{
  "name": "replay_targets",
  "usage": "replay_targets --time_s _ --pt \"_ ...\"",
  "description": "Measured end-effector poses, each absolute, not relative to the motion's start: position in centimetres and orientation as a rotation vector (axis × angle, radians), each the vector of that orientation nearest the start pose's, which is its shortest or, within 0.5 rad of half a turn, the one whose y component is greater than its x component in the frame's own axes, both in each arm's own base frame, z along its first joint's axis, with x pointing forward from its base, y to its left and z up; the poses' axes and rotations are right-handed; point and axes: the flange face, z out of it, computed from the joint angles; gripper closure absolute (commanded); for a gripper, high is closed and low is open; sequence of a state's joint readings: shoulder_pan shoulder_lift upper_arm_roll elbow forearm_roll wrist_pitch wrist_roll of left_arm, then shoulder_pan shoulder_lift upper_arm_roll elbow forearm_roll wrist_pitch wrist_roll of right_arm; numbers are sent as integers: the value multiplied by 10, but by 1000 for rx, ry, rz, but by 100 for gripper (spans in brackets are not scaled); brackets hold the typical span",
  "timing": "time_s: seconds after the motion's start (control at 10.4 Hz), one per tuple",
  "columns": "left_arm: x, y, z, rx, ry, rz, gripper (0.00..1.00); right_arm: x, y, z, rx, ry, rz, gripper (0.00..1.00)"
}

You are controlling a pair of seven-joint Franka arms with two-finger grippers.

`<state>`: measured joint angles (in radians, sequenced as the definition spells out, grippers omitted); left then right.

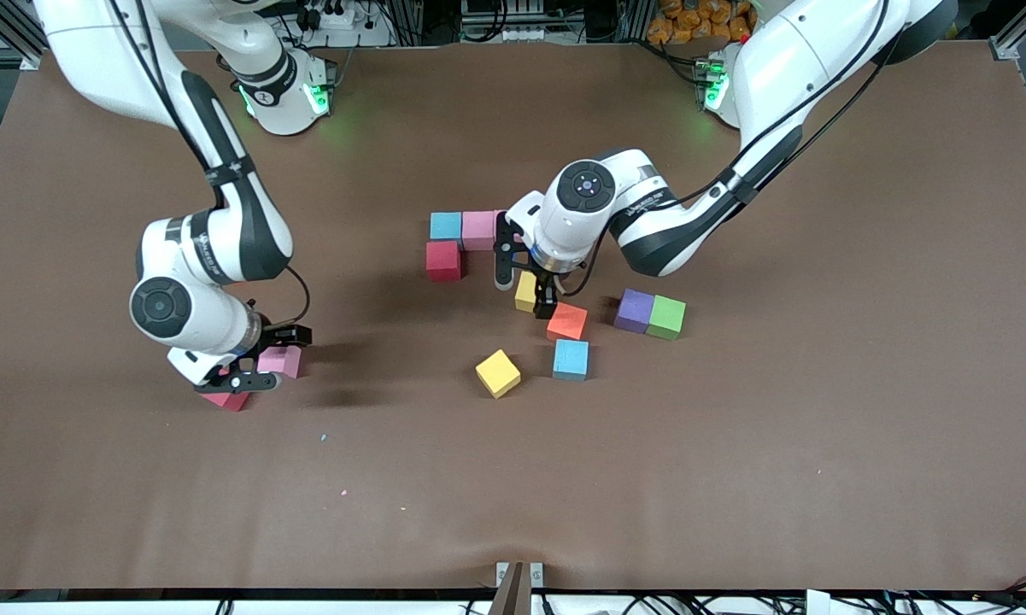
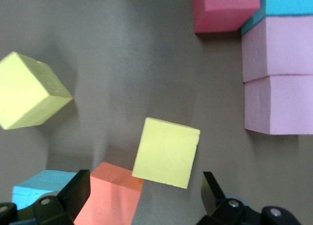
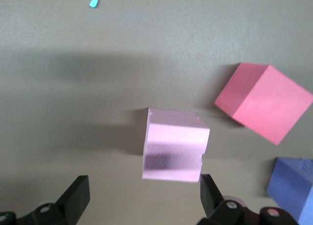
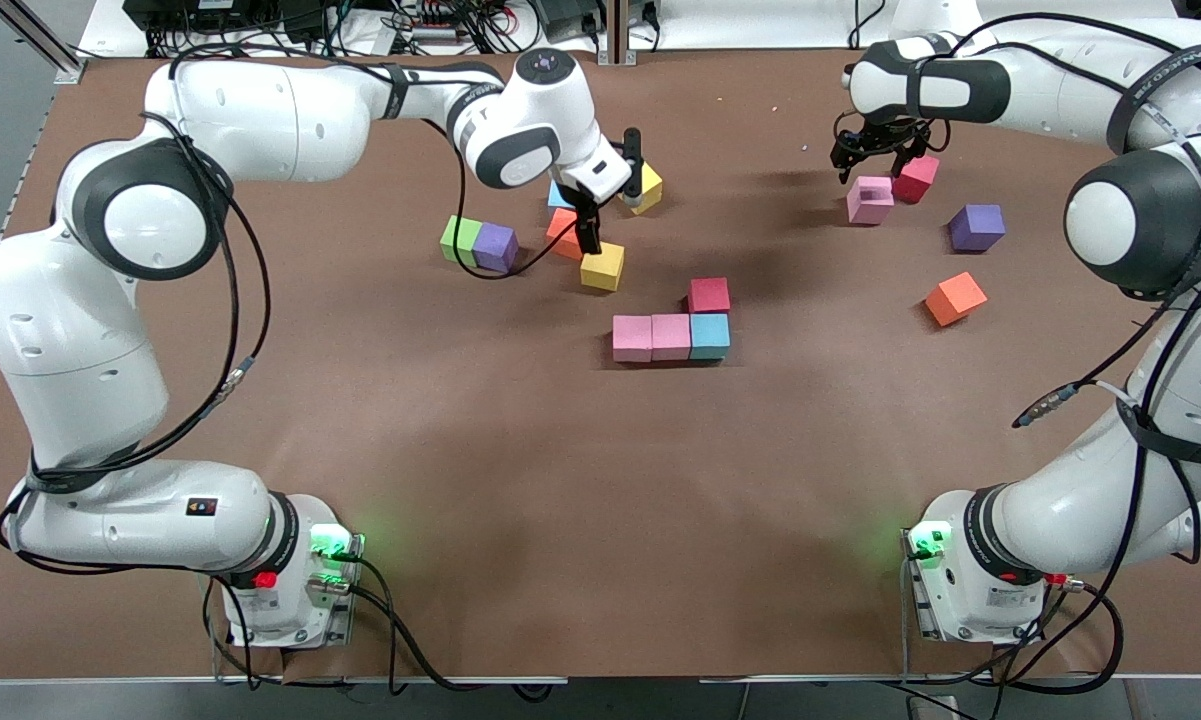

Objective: Arrange 11 blocks into digit 3

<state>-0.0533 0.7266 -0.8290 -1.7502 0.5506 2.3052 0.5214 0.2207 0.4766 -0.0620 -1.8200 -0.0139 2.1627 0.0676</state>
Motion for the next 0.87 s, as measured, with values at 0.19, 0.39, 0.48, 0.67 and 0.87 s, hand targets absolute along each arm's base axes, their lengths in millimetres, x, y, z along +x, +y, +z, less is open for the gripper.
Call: replay_targets --time_s 0.19,0.39,0.48,0.67,0.87 --pt "471 -462 255 -2189 2356 -130 0 629 104 254 -3192 -189 161 0" --pt "466 -460 241 -2140 2376 -108 0 634 89 246 -3231 -221 129 0" --pt "464 -461 234 -2129 2387 -106 0 636 82 243 -3255 -248 117 0" --pt "461 -464 222 -2134 2403 -122 0 636 79 232 -3260 -260 83 0" --pt "461 -466 209 -2129 2391 -154 0 630 77 214 -3253 -263 47 0"
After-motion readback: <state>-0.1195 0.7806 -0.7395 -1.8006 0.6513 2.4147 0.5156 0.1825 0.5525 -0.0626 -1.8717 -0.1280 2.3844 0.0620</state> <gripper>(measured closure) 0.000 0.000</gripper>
